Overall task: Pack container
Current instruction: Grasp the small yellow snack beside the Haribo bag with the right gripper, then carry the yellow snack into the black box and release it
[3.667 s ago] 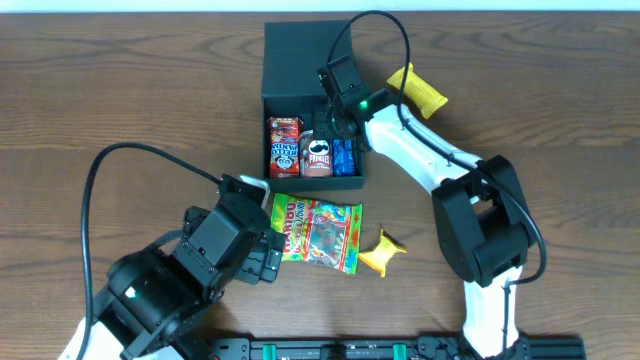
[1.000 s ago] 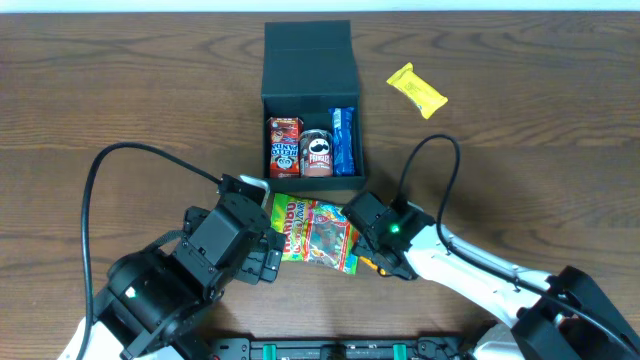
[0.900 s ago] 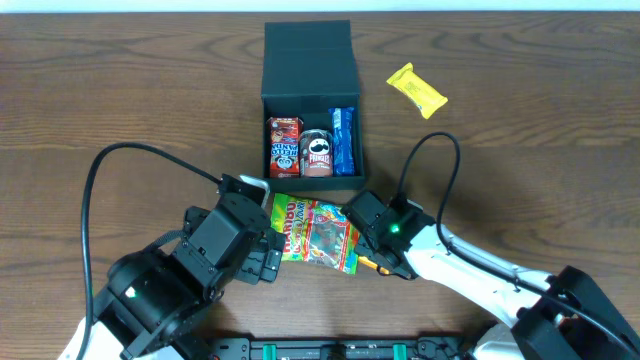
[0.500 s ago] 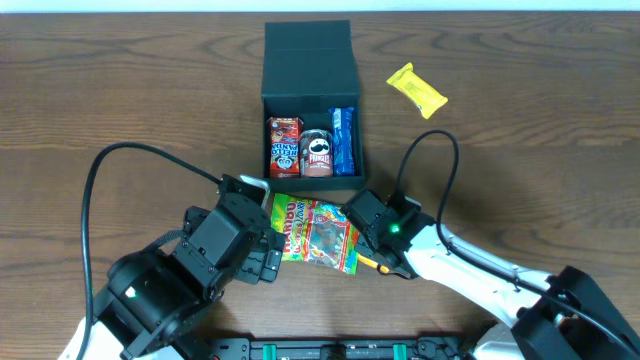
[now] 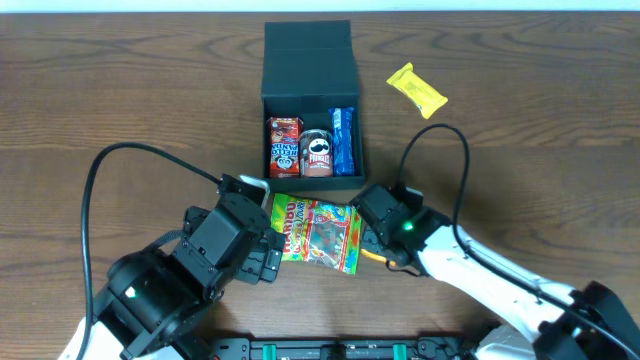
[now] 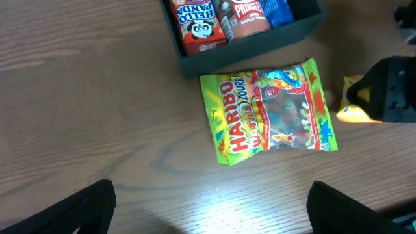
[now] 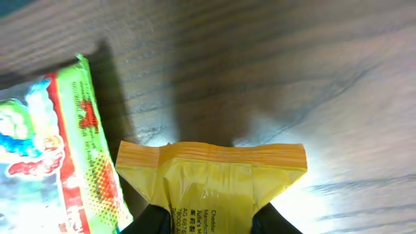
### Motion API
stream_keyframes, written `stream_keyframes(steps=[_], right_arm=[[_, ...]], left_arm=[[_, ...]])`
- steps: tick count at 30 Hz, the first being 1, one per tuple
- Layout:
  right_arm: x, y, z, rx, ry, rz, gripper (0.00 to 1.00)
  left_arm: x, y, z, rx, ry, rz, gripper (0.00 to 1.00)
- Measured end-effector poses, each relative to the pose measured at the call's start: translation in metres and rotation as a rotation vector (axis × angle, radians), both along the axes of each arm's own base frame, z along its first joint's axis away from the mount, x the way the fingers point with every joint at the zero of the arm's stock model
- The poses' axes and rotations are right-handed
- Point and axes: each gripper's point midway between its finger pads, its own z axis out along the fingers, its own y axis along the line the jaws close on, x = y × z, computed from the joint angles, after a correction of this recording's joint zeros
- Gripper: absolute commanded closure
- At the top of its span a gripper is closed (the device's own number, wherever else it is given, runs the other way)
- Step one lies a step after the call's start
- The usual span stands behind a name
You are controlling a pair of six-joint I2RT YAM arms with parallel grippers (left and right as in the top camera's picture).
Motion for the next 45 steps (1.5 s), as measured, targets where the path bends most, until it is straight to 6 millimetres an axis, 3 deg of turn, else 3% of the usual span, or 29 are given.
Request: stream_keyframes(steps=[4,9,18,23,27,31,37,45], right_arm=[[0.008,0.000,0.015,-0.011,-0.008,0.053,0.76],[0.037,0.008,0.051,0.002,-0.072,0.117,0.76],[0.098,0.011,0.135,-0.006,-0.236,0.259,0.79],[0.142,0.020,0.158,-0.059,-0.263,0.363,0.79],[0.177,0.039,0.164,-0.105,-0.286,0.500,0.78],[0.199,0.056,0.166,-0.141,-0.308,0.658,0.76],[0.213,0.072,0.154,-0.184,-0.298,0.890,0.78],[0.217,0.088,0.118,-0.190,-0.255,1.121,0.79]], left_arm=[[0.000,0.000,0.000,0.000,0.000,0.000,0.05],[0.000,0.000,0.000,0.000,0.000,0.000,0.05],[0.000,0.000,0.000,0.000,0.000,0.000,0.05],[0.000,0.000,0.000,0.000,0.000,0.000,0.05],[0.000,0.000,0.000,0.001,0.000,0.000,0.05],[0.000,0.000,0.000,0.000,0.000,0.000,0.05],[0.000,0.000,0.000,0.000,0.000,0.000,0.05],[0.000,0.000,0.000,0.000,0.000,0.000,0.05]])
